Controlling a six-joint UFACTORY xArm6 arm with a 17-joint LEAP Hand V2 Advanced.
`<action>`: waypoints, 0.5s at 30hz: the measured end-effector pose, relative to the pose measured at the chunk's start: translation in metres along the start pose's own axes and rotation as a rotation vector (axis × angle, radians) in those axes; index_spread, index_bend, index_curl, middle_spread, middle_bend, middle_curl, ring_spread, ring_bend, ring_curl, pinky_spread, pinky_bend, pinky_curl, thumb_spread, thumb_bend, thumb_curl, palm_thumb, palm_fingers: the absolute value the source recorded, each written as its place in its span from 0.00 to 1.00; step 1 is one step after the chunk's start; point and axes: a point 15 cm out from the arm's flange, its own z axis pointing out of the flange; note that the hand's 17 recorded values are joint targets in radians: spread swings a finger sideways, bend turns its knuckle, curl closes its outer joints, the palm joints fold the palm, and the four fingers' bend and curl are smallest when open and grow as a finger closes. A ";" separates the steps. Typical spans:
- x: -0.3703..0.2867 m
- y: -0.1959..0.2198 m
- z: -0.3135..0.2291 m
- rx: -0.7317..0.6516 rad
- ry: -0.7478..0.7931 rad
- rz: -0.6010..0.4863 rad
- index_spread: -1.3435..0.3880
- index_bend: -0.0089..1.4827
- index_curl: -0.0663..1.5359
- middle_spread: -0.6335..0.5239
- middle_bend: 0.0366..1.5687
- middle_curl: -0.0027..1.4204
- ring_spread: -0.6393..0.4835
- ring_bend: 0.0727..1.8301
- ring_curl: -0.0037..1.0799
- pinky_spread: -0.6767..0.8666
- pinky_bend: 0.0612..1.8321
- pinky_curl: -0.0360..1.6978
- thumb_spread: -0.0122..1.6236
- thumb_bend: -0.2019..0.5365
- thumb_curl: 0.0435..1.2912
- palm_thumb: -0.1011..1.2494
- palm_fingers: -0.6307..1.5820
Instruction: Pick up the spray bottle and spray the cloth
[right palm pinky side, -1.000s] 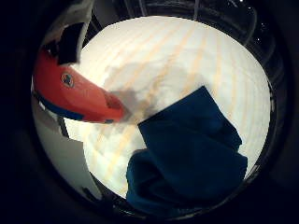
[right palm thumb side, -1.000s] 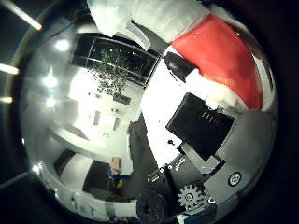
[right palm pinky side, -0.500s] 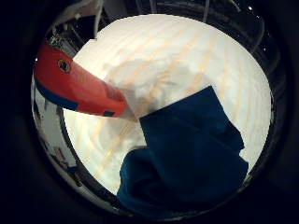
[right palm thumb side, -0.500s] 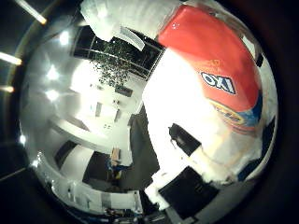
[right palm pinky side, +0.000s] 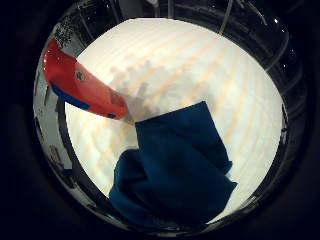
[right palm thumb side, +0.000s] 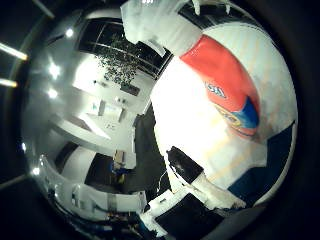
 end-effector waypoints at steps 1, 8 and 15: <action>0.003 0.001 -0.005 0.002 0.002 0.006 0.65 0.11 0.24 0.69 0.13 0.23 0.82 0.22 0.20 0.80 0.26 0.29 0.64 0.24 0.24 0.52 0.31; 0.013 0.018 -0.065 0.002 0.052 0.002 0.65 0.11 0.23 0.69 0.12 0.24 0.81 0.20 0.21 0.79 0.26 0.25 0.65 0.24 0.23 0.52 0.33; 0.014 0.036 -0.135 0.035 0.112 -0.010 0.64 0.11 0.22 0.68 0.11 0.24 0.81 0.20 0.22 0.79 0.26 0.23 0.65 0.24 0.22 0.51 0.34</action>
